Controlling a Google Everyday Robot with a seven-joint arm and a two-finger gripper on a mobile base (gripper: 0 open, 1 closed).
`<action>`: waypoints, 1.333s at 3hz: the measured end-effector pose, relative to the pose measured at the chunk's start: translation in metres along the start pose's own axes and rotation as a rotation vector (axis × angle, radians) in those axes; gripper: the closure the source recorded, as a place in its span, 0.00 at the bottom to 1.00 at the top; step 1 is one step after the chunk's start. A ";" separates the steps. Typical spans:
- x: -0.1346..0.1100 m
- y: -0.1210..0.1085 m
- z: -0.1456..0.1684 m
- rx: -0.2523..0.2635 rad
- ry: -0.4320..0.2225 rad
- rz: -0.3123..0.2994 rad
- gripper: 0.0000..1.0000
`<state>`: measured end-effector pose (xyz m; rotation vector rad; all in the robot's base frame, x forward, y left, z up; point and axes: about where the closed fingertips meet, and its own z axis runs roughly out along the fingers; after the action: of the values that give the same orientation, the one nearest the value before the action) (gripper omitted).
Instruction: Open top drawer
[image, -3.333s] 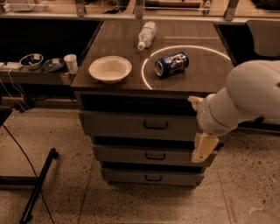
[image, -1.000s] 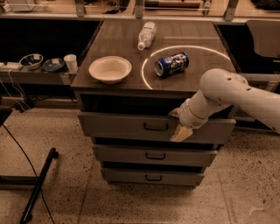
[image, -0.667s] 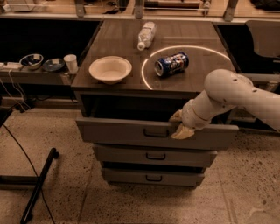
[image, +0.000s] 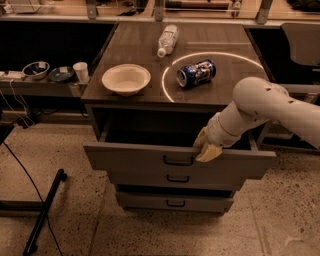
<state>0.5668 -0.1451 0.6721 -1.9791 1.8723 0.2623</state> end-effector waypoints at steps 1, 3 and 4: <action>0.000 0.002 -0.001 0.001 -0.002 0.000 0.61; -0.003 0.068 -0.060 0.038 -0.103 -0.013 0.45; -0.006 0.084 -0.070 0.035 -0.119 -0.024 0.45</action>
Offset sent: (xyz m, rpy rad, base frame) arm -0.1020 -0.0461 0.0757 0.1662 -0.0932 -0.0243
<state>0.4743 -0.1705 0.7241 -1.9183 1.7657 0.3308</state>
